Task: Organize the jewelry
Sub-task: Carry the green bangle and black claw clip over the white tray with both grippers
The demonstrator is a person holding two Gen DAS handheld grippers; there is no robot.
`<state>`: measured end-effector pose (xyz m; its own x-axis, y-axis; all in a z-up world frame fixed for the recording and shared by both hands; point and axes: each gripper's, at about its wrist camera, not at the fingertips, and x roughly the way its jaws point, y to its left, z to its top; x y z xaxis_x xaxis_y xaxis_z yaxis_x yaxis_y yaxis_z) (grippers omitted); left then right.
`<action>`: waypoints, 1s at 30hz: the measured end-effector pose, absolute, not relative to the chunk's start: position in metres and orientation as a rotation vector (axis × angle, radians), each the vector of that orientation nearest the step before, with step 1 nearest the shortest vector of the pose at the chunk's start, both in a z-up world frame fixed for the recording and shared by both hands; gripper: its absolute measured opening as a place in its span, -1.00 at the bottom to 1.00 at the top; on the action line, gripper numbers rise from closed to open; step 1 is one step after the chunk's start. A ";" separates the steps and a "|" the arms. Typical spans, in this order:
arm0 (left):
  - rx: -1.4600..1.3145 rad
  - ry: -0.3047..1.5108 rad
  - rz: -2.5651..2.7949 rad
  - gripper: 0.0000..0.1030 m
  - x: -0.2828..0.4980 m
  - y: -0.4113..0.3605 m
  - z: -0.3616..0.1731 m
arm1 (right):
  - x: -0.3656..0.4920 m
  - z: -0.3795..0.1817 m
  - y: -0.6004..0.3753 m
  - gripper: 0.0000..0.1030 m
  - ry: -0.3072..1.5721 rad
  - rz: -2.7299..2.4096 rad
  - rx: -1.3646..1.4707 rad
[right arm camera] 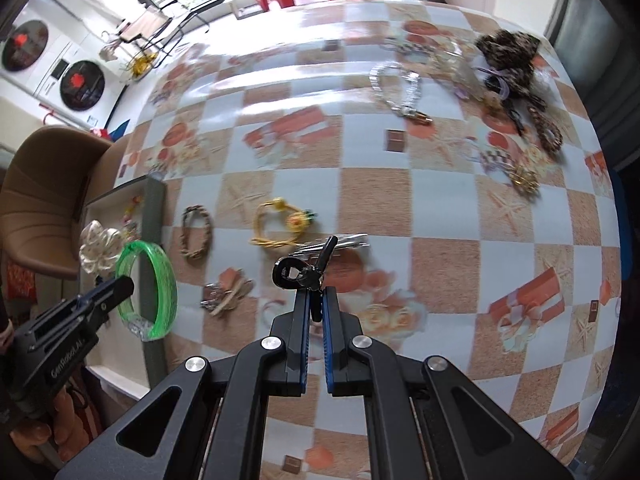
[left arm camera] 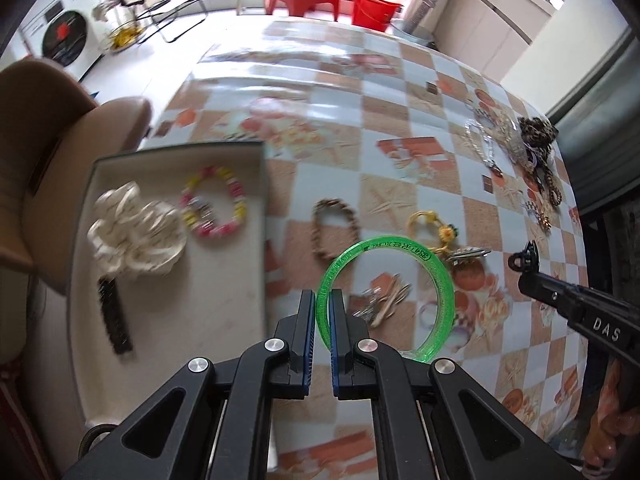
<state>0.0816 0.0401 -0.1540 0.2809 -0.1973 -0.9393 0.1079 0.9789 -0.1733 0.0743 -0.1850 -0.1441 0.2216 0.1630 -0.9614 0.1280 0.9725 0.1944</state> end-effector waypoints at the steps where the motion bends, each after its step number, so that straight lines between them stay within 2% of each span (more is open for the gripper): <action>1: -0.092 1.270 -0.195 -0.82 0.078 0.049 -0.153 | 0.075 -0.143 -0.178 -0.88 1.351 0.035 0.245; 16: -0.244 1.277 0.022 -0.82 0.032 0.171 -0.167 | 0.105 -0.138 -0.031 -0.88 1.364 0.304 0.088; 30: -0.335 1.345 0.173 -0.82 -0.003 0.230 -0.214 | 0.108 -0.190 0.089 -0.88 1.500 0.525 -0.029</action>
